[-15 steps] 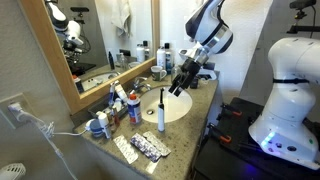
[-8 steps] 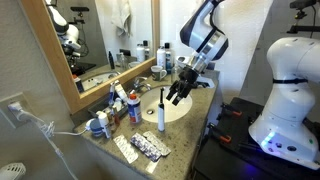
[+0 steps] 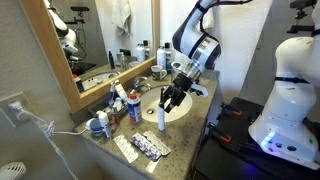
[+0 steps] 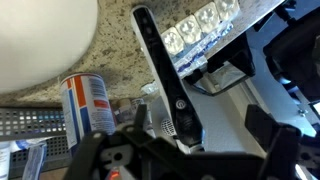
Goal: Put the toothbrush on the charging station
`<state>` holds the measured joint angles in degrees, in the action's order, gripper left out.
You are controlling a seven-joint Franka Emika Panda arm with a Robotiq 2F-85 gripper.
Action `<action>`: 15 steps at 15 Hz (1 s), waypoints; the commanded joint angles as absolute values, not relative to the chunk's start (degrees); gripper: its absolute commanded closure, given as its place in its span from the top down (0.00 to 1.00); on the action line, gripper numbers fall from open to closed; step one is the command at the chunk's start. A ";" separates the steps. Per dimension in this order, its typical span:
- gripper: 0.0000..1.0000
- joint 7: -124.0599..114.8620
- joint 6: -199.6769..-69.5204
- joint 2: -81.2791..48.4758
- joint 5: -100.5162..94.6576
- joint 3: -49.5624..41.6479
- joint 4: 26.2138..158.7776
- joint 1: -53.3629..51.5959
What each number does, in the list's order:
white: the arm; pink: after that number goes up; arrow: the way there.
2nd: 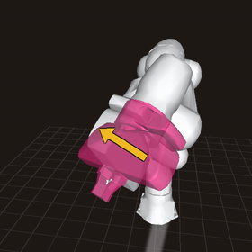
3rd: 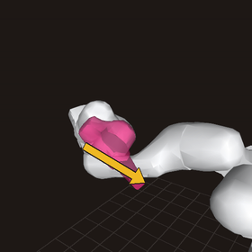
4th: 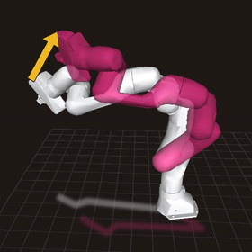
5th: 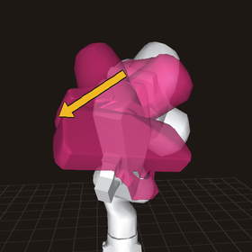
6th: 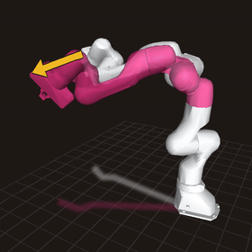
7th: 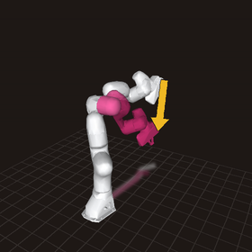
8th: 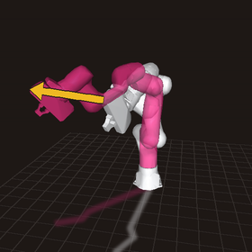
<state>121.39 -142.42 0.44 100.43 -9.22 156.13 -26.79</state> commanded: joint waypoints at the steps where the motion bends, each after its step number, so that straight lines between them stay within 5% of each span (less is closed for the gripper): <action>1: 1.00 125.00 -141.55 -2.81 103.75 -0.98 153.56 -18.24; 4: 0.94 126.31 -141.66 -3.45 104.52 2.01 152.93 -14.51; 5: 0.74 126.49 -141.63 -3.77 104.83 2.60 152.57 -13.73; 9: 0.42 127.09 -141.59 -4.24 105.47 3.86 152.03 -11.67; 13: 0.11 127.19 -141.53 -4.45 105.71 4.26 151.81 -11.03; 15: 0.07 127.13 -141.60 -4.49 105.96 4.49 151.70 -10.89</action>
